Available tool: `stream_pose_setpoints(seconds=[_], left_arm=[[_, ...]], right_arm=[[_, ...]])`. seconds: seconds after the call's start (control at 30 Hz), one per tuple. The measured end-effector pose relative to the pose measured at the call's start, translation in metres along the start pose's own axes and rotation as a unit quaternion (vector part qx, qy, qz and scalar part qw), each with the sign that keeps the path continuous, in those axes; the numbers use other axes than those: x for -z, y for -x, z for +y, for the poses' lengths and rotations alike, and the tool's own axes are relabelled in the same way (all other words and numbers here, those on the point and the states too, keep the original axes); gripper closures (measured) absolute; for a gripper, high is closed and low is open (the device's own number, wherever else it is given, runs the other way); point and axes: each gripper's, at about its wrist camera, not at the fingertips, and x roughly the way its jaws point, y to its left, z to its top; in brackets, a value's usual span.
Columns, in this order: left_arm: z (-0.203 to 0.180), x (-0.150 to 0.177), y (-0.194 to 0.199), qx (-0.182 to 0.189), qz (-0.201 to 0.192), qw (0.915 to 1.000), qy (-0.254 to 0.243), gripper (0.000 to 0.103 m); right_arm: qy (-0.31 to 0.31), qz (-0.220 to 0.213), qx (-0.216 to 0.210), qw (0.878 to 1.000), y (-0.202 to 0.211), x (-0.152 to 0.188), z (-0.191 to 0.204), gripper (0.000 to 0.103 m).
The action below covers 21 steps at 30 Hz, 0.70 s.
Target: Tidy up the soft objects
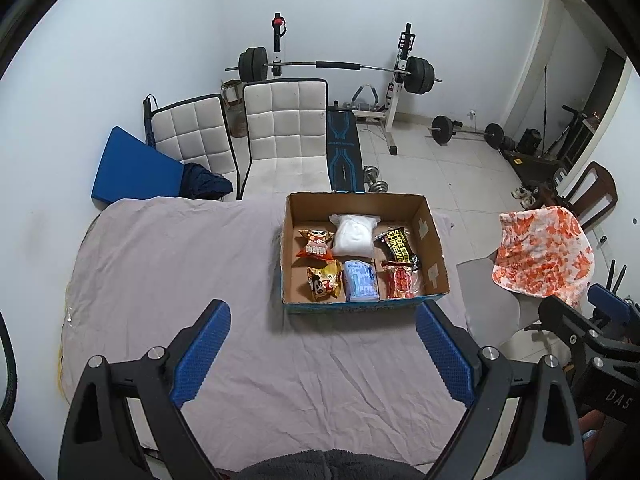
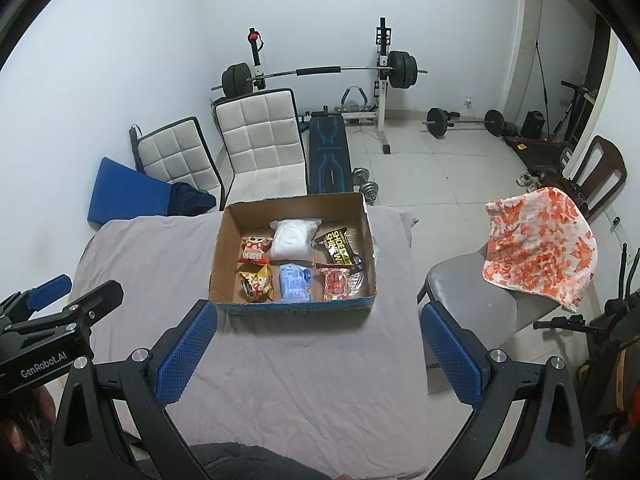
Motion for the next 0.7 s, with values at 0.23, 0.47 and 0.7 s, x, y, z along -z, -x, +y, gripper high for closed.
stream_pose_setpoints(seconds=[0.23,0.47,0.7], left_arm=[[0.0005,-0.0011,0.0018,0.001,-0.001,1.0,0.0,0.008],[-0.0011,-0.0014,0.0048,0.003,-0.006,1.0,-0.002,0.008],[-0.0023,-0.0007,0.0063,0.005,-0.008,1.0,-0.002,0.008]], right_arm=[[-0.002,-0.006,0.005,1.0,0.0043,-0.0009,-0.0014,0.0],[-0.007,-0.011,0.008,1.0,0.0073,-0.0014,-0.0028,0.0],[-0.007,-0.01,0.008,1.0,0.0093,-0.0016,-0.0036,0.0]])
